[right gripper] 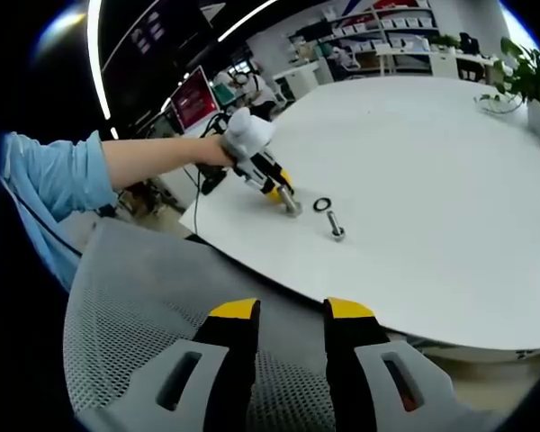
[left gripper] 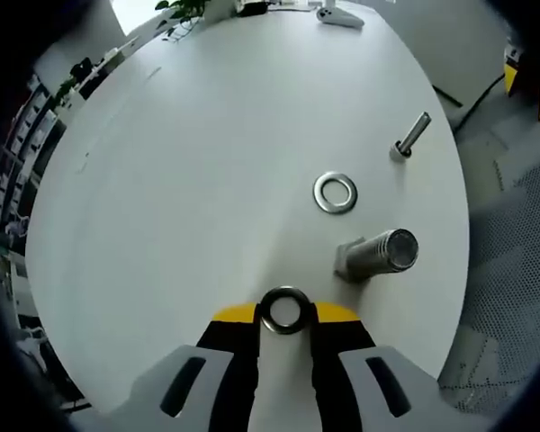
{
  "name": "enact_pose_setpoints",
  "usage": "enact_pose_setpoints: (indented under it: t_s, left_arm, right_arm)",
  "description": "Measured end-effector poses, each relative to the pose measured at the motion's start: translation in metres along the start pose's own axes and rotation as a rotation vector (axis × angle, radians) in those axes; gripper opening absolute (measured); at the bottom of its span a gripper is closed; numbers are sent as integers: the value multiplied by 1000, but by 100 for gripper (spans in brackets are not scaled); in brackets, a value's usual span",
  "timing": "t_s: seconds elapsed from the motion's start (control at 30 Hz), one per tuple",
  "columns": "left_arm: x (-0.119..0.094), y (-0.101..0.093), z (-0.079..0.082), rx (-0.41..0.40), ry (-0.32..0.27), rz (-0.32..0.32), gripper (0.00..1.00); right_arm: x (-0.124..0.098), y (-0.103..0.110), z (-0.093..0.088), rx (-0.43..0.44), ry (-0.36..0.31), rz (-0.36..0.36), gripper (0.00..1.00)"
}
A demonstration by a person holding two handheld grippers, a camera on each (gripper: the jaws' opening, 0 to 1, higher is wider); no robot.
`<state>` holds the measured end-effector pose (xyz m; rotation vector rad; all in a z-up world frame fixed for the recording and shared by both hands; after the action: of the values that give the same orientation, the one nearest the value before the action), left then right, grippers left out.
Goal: Place the washer onto the threaded stud by aligning its center hole with the stud, sliding it down to the base, and recovering from edge contact or off-axis alignment until the washer reaches the visible bottom stop.
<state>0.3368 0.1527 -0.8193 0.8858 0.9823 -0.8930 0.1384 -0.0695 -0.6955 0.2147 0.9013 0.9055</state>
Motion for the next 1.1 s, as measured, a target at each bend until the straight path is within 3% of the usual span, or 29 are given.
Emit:
enact_pose_setpoints:
  t_s: [0.4,0.47,0.5,0.57,0.67,0.77,0.93,1.1]
  left_arm:
    - [-13,5,11,5,-23,9,18]
    - [-18,7,14,28,-24,8,0]
    - [-21,11,14,10,-13,45,0]
    - [-19,8,17,-1,-36,18,0]
    - [-18,16,17,27,-42,55,0]
    - [-28,22,16,-34,-62,56,0]
    - [-41,33,-10,-69,-38,65,0]
    - [-45,32,-65,-147,61,49,0]
  right_arm:
    - [0,1,0,-1,-3,3,31]
    - [0,1,0,-1,-4,3,31]
    - [0,1,1,-1,-5,4,31]
    - [0,1,1,-1,-4,4,31]
    - [0,1,1,0,-6,5,31]
    - [0,1,1,-1,-6,6,31]
    - [0,2,1,-8,-1,13,31]
    - [1,3,1,-12,-2,20,31]
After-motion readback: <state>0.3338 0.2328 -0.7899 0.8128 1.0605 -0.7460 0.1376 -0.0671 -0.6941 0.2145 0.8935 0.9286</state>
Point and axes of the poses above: the point that each gripper's makers call its tool centre point, and the gripper's own axes: x roughly forward along the fingers, y roughly to its left, z roughly out of its top, the point moved 2 cm from there along -x, roughly backward along the fingers, and after that the axes turned 10 degrees about z, right-handed, at the moved point
